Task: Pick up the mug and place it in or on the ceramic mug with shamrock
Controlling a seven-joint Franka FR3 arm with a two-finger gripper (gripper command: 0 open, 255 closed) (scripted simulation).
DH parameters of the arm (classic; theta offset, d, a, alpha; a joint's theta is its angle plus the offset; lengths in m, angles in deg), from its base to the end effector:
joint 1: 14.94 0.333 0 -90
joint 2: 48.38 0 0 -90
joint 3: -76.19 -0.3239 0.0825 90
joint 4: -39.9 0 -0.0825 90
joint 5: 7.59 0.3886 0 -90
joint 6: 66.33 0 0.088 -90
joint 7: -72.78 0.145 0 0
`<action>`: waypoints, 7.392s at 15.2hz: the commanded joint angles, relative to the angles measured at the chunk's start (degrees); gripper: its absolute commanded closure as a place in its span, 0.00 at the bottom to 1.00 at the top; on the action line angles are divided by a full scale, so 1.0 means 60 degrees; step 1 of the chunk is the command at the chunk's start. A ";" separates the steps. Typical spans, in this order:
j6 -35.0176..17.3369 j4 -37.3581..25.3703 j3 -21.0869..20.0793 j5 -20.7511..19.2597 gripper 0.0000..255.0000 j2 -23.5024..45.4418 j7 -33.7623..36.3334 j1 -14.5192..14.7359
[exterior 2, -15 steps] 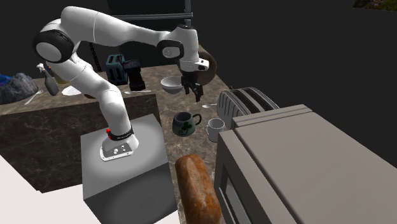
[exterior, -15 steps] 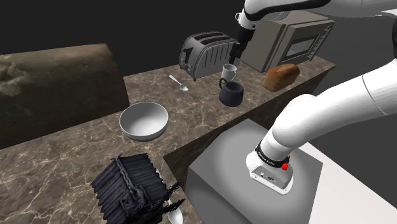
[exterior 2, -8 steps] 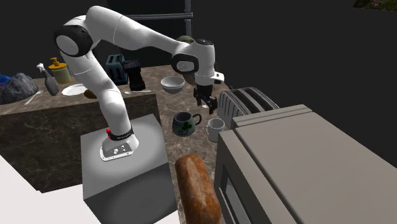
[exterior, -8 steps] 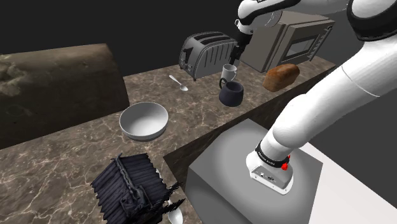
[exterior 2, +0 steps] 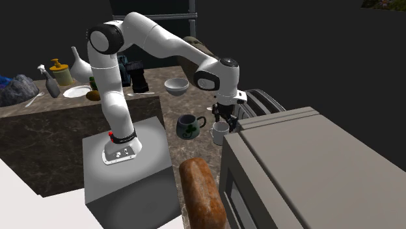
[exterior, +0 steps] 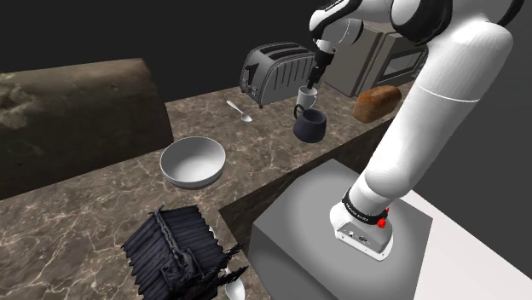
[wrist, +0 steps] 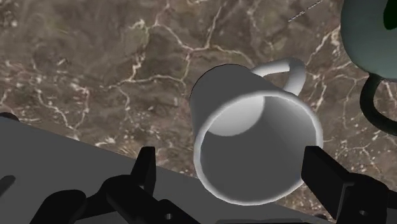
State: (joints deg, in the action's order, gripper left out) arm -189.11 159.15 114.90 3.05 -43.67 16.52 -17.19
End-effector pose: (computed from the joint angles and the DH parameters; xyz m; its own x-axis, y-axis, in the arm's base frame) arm 0.4354 -0.3564 0.3640 0.9829 0.1639 0.0838 0.1693 -0.9836 -0.0623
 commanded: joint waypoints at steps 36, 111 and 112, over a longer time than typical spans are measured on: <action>0.0277 -0.0610 0.0020 0.0391 1.00 0.0508 -0.0369 -0.0144; 0.2343 0.3090 -0.1768 -0.3361 0.00 -0.6374 0.3320 -0.0476; 0.2343 0.3089 -0.1768 -0.3361 0.00 -0.6374 0.3320 -0.0476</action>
State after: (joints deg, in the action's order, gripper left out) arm -175.21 177.80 104.32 -17.13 -81.88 36.42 -20.05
